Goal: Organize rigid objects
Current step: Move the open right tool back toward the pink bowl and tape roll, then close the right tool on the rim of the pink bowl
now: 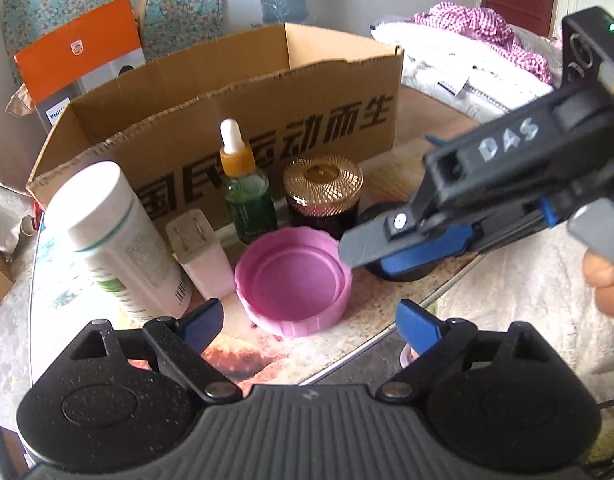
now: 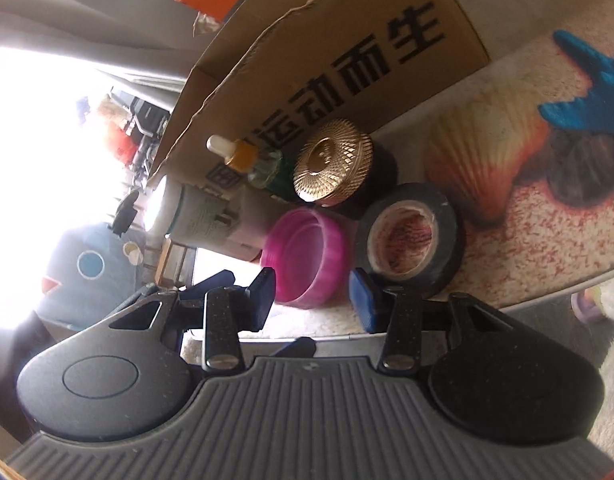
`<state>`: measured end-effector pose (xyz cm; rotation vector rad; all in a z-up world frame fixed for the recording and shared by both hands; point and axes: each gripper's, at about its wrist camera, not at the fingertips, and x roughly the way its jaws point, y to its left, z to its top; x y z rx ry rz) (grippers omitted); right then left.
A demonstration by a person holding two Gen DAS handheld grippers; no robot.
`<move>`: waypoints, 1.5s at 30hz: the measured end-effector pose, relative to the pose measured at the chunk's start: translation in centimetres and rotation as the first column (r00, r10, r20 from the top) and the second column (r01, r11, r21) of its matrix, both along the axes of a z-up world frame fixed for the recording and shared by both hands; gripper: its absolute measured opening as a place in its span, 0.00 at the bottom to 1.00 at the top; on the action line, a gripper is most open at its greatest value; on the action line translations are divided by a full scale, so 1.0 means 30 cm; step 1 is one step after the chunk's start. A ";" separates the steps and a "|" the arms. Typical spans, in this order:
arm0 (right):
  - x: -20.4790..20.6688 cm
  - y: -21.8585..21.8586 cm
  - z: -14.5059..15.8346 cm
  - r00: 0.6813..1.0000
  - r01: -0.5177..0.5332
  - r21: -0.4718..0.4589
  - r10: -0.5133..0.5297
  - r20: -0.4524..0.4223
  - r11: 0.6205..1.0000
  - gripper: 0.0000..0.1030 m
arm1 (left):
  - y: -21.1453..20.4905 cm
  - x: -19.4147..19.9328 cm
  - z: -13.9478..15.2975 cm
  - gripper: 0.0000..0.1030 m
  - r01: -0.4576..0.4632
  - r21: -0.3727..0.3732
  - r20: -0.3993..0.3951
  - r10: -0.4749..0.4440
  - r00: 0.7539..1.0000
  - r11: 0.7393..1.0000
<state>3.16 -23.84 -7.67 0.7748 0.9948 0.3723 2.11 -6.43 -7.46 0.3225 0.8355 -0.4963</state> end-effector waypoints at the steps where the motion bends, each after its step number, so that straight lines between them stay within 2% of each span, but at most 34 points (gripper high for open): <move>1: 0.001 -0.006 -0.001 1.000 0.005 0.005 -0.005 0.004 1.000 0.39 | -0.001 0.004 -0.005 0.91 -0.002 0.002 -0.001 0.002 1.000 1.000; 3: 0.003 -0.015 0.005 1.000 0.021 -0.016 -0.020 0.016 1.000 0.38 | -0.002 0.011 -0.011 0.91 -0.006 0.003 0.000 0.006 1.000 1.000; 6: 0.002 -0.039 0.019 0.998 0.058 -0.096 -0.055 0.033 0.994 0.40 | 0.001 0.014 -0.012 0.91 -0.014 -0.001 0.004 0.014 1.000 1.000; 9: 0.004 -0.069 0.016 0.997 0.073 -0.087 -0.071 0.029 0.994 0.40 | 0.003 0.015 -0.012 0.91 -0.020 -0.004 0.009 0.020 1.000 1.000; 18: 0.007 -0.009 0.042 0.999 -0.008 -0.034 0.010 0.051 0.999 0.40 | 0.005 0.034 -0.034 0.88 -0.031 -0.002 0.007 0.031 0.999 1.000; 20: 0.015 0.007 0.041 0.999 -0.017 -0.046 0.019 0.049 0.999 0.40 | 0.012 0.038 -0.038 0.85 -0.034 -0.008 0.008 0.034 0.999 0.999; 25: 0.039 0.022 0.037 0.999 -0.022 -0.060 0.024 0.034 0.998 0.40 | 0.020 0.052 -0.052 0.72 -0.043 -0.014 -0.003 0.043 0.999 0.999; 27: 0.040 0.025 0.042 0.999 -0.019 -0.086 0.023 0.045 0.996 0.40 | 0.019 0.055 -0.053 0.69 -0.043 -0.027 -0.008 0.043 0.999 0.999; 34: 0.059 0.048 0.054 0.996 -0.021 -0.175 0.035 0.078 0.984 0.40 | 0.020 0.048 -0.053 0.69 -0.046 -0.036 -0.012 0.046 0.999 0.998; 37: 0.059 0.056 0.053 0.996 -0.034 -0.176 0.048 0.078 0.984 0.40 | 0.027 0.041 -0.049 0.69 -0.043 -0.040 -0.026 0.042 0.999 0.998; 45: 0.067 0.131 0.064 0.987 -0.118 -0.235 0.140 0.082 0.965 0.40 | 0.066 0.014 -0.037 0.69 -0.076 -0.034 -0.067 0.073 0.995 0.997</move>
